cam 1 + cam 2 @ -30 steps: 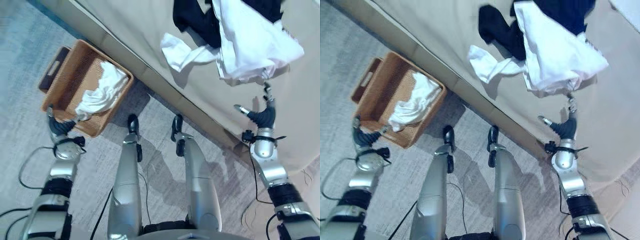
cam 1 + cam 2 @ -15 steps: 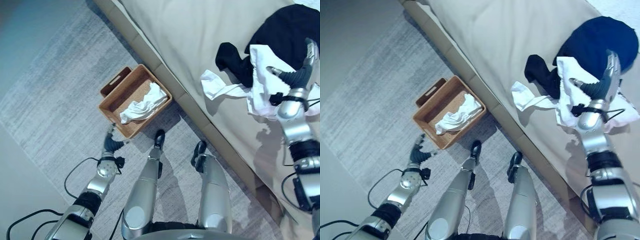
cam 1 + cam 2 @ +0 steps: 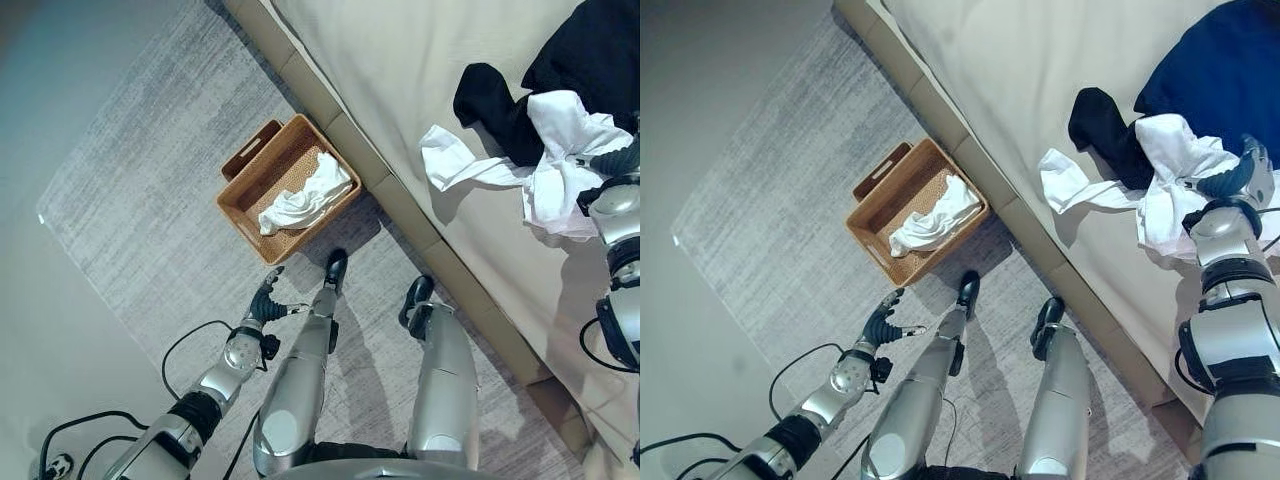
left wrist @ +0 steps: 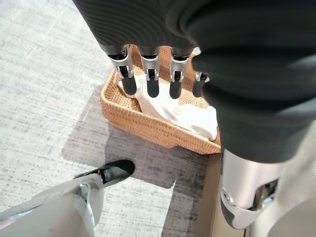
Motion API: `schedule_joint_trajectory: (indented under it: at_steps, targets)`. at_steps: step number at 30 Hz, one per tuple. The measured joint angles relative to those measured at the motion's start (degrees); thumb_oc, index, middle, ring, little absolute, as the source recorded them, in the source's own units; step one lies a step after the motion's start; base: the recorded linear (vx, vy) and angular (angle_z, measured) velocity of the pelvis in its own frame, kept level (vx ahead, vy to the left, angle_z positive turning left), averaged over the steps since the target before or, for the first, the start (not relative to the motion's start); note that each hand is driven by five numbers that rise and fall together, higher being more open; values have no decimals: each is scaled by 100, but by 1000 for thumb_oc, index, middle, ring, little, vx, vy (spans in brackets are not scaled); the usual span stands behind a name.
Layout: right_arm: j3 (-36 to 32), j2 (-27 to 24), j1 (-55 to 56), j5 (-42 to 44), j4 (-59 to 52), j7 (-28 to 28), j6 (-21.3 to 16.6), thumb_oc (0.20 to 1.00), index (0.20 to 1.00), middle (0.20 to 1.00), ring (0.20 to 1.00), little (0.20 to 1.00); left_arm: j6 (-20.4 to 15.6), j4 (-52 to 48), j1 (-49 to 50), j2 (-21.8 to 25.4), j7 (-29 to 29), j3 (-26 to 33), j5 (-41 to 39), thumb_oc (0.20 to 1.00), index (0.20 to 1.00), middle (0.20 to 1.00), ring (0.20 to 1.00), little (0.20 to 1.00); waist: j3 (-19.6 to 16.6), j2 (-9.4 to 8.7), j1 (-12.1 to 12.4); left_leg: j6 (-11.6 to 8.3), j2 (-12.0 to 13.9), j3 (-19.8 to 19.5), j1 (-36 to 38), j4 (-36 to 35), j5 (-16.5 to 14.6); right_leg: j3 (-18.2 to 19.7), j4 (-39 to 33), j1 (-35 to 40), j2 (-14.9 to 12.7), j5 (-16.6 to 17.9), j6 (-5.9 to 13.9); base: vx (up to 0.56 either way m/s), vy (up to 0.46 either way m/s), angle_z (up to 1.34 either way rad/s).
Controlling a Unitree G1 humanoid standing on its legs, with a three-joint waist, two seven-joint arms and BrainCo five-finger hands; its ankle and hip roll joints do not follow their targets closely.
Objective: Pick up clothes into the bucket
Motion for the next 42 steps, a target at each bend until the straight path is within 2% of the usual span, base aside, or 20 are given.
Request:
schedule_joint_trajectory:
  at_steps: [2,9,10,14,18,22,26,29,30,32,37,42]
  targets:
    - [97,36,-42,-86,3,37,39,1000,1000,1000,1000,1000,9,8,-2,-35,-19,-7,0,1000,1000,1000,1000,1000,2,57,-26,3,14,5,-15,2,1,12,33,-45,11,-17,-28,-7,-18,-6]
    - [361,182,-312,-306,-59,24,54,1000,1000,1000,1000,1000,83,140,-179,-207,-26,-17,-12,1000,1000,1000,1000,1000,-16,73,-48,-22,134,155,-240,73,-10,133,67,-347,167,43,-133,-48,11,-13]
    - [382,291,-376,-323,-156,-18,87,1000,1000,1000,1000,1000,87,154,-206,-210,-21,-18,-83,1000,1000,1000,1000,1000,-16,71,-138,-22,166,174,-258,77,-11,159,55,-379,213,60,-146,-30,-3,-12]
    - [436,461,-430,-330,-374,-94,82,1000,1000,1000,1000,1000,86,179,-290,-259,17,-15,-121,1000,1000,1000,1000,1000,-16,71,-177,-22,224,304,-284,83,-10,278,45,-475,309,119,-148,-27,0,-19]
    - [426,671,-424,-321,-715,-197,73,1000,1000,1000,1000,1000,76,181,-329,-298,78,-20,-122,1000,1000,1000,1000,1000,-16,69,-328,-20,286,325,-288,85,-12,303,-43,-476,414,204,-130,-43,14,-13]
    - [416,672,-325,-309,-1024,-327,55,1000,1000,1000,1000,1000,68,176,-355,-358,147,-15,-124,1000,1000,1000,1000,1000,-16,68,-354,-19,322,414,-286,90,-12,360,-128,-477,473,276,-95,-40,54,-12]
    - [56,620,254,-220,-2375,-849,-31,1000,1000,1000,1000,1000,62,187,-360,-361,271,0,-116,1000,1000,1000,1000,1000,-15,62,-503,-14,339,591,-286,84,-15,548,-329,-487,565,432,-22,-29,76,-22]
    - [-464,631,951,-268,-3552,-1395,-160,1000,1000,1000,1000,1000,7,224,-380,-368,388,68,-96,1000,1000,1000,1000,1000,-12,53,-625,15,334,778,-284,77,-33,723,-522,-493,610,585,85,-31,76,-29]
    - [-744,650,1179,-322,-3761,-1640,-241,1000,1000,1000,1000,1000,-14,286,-407,-369,440,85,-93,1000,1000,1000,1000,1000,-9,46,-725,26,313,833,-283,74,-37,809,-602,-496,616,637,131,-36,81,-20]
    - [-1333,699,1613,-324,-4223,-1990,-356,1000,1000,1000,1000,1000,-56,307,-399,-367,494,141,-92,1000,1000,1000,1000,1000,-8,42,-735,111,307,938,-284,74,-70,894,-700,-495,620,685,210,-37,86,-22]
    - [-1732,752,2032,-322,-4204,-2402,-455,1000,1000,1000,1000,1000,-81,375,-401,-417,570,275,-89,1000,1000,1000,1000,1000,4,20,-874,227,296,1191,-286,71,-126,1139,-932,-513,677,852,332,-32,61,-24]
    - [-1800,965,2290,-331,-4159,-2399,-494,1000,1000,1000,1000,1000,-121,397,-397,-429,597,285,-77,1000,1000,1000,1000,1000,24,-34,-922,268,292,1345,-345,56,-152,1263,-1055,-598,707,953,353,-24,39,-13]
